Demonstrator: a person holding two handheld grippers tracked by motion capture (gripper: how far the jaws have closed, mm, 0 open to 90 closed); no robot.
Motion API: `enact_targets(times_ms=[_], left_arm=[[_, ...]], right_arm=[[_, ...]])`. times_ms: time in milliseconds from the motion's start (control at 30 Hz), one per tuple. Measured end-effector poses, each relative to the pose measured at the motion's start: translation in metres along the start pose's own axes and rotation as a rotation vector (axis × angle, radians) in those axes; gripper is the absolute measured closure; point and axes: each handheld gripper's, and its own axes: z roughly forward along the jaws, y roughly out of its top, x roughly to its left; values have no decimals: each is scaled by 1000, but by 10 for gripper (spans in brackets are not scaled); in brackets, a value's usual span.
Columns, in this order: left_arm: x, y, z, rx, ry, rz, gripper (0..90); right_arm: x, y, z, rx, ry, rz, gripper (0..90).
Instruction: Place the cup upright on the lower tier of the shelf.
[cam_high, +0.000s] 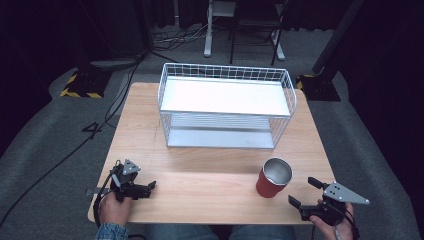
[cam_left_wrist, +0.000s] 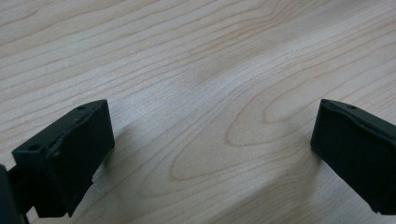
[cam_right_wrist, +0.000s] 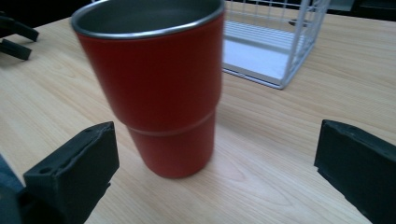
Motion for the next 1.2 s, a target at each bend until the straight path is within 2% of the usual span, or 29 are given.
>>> enact_targets(times_ms=[333,767,1033,1200], left_arm=[[0,0,0,1,0,-1,0],[0,0,0,-1,2,1,0],[0,0,0,-1,2,2,0],[0,0,0,0,0,0,0]], right_arm=[[18,-1,8,-13,24,-12,1],[33,-1,28,15,32,-10,1],[36,-3,45,8,6,-1,1],[34,-5,58,46,-19,-5,1]])
